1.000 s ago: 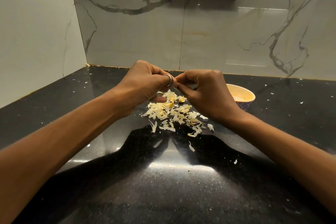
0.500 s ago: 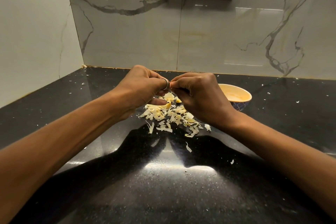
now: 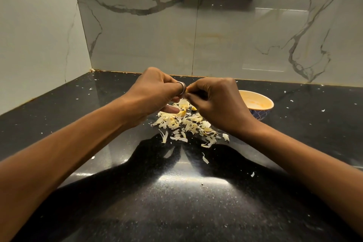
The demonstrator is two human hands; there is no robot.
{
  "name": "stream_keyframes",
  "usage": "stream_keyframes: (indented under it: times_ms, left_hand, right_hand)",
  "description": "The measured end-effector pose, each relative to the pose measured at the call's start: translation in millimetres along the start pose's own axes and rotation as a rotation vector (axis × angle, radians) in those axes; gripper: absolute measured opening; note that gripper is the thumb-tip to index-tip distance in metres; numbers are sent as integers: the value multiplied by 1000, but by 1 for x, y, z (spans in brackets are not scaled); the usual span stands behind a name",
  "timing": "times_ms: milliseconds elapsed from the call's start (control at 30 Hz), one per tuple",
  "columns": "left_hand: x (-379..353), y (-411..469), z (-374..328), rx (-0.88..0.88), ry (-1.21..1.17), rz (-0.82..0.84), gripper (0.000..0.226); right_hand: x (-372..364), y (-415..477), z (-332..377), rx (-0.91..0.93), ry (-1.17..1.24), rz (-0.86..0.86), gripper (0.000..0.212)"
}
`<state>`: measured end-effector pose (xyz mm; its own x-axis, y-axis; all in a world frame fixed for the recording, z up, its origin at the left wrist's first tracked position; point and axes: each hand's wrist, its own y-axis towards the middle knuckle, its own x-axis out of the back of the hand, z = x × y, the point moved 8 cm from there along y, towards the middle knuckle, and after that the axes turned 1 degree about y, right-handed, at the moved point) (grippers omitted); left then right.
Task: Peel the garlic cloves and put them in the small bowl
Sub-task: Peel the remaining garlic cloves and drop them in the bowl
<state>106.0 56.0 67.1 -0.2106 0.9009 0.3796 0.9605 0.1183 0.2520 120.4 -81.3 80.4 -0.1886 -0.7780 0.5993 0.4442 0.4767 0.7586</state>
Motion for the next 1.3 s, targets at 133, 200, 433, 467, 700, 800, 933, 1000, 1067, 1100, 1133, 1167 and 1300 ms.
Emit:
stream_keyframes:
  times_ms: [133, 200, 433, 467, 700, 800, 933, 1000, 1067, 1100, 1133, 1167, 1300]
  left_hand:
    - [-2, 0, 1, 3, 35, 17, 14]
    - [-2, 1, 1, 7, 49, 21, 15]
    - [-4, 3, 5, 26, 47, 50, 19]
    - [-4, 3, 6, 31, 52, 55, 20]
    - [4, 8, 9, 38, 190, 8, 29]
    - [18, 13, 14, 31, 375, -65, 37]
    - [28, 10, -1, -111, 630, -186, 36]
    - [19, 5, -13, -221, 641, -167, 29]
    - [8, 0, -22, -324, 579, -119, 15]
    - [4, -2, -26, -365, 553, -105, 12]
    - [2, -3, -27, -391, 535, -96, 11]
    - [1, -4, -27, -405, 519, -95, 11]
    - [2, -3, -24, -393, 469, -110, 9]
  right_hand:
    - [-2, -1, 0, 6, -29, 13, 10]
    - [-2, 0, 2, 15, -35, 15, 10]
    - [-1, -2, 0, -56, 35, 19, 8]
    - [-2, -2, -2, -87, 71, 22, 8]
    - [-6, -2, -20, -345, 392, 81, 8]
    - [-2, -4, -25, -433, 540, 64, 6]
    - [-3, -5, -29, -475, 561, 74, 6]
    - [-6, -6, -30, -486, 575, 91, 9]
    - [-9, -7, -30, -487, 593, 108, 11]
    - [-9, -7, -29, -481, 592, 116, 12]
    - [-10, -7, -28, -471, 580, 123, 12]
    - [-10, -6, -27, -459, 558, 127, 13]
    - [-10, -3, -24, -400, 466, 127, 17]
